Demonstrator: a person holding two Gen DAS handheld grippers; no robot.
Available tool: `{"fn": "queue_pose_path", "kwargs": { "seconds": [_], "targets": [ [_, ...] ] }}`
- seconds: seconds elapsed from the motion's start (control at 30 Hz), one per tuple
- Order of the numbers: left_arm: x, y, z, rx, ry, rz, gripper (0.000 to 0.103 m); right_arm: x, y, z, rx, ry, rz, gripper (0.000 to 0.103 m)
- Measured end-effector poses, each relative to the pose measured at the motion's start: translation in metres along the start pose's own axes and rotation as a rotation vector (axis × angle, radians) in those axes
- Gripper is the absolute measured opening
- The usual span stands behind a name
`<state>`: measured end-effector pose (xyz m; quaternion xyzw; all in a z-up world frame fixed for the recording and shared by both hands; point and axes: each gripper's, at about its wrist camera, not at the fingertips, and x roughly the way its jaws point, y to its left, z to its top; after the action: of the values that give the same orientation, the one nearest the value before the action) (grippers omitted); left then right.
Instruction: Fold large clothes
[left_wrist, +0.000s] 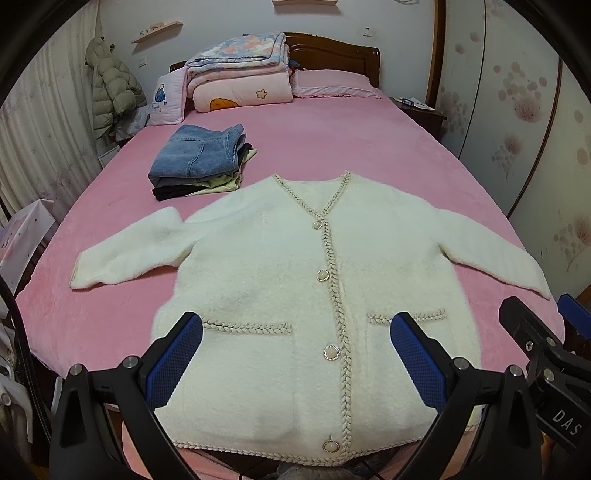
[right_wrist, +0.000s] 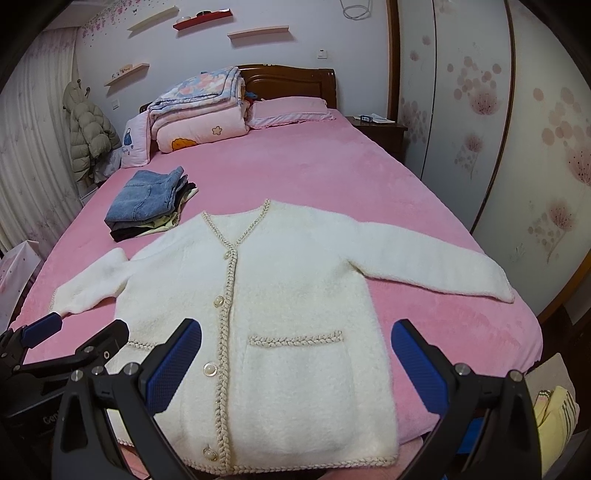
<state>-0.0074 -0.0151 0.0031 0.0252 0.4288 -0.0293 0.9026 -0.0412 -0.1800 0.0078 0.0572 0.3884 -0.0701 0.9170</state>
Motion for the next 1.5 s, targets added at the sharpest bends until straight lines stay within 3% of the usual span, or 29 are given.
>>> {"fn": "queue_pose_path", "kwargs": {
  "seconds": [0.43, 0.83, 1.1, 1.3, 1.4, 1.5],
  "targets": [
    [0.001, -0.008, 0.006, 0.029, -0.014, 0.007, 0.101, 0.000, -0.014, 0.009, 0.007, -0.022, 0.017, 0.103],
    [-0.006, -0.032, 0.031, 0.086, -0.091, -0.006, 0.101, -0.006, -0.045, 0.035, 0.037, -0.101, -0.004, 0.103],
    [-0.012, -0.060, 0.067, 0.078, -0.179, -0.096, 0.101, -0.023, -0.082, 0.054, 0.046, -0.211, -0.047, 0.103],
    [-0.011, -0.092, 0.088, 0.132, -0.220, -0.118, 0.101, -0.039, -0.117, 0.062, 0.055, -0.333, -0.070, 0.103],
    [-0.007, -0.112, 0.095, 0.156, -0.244, -0.148, 0.101, -0.035, -0.138, 0.069, 0.059, -0.327, -0.117, 0.103],
    [0.005, -0.135, 0.105, 0.175, -0.239, -0.213, 0.101, -0.030, -0.167, 0.074, 0.116, -0.316, -0.108, 0.103]
  ]
}}
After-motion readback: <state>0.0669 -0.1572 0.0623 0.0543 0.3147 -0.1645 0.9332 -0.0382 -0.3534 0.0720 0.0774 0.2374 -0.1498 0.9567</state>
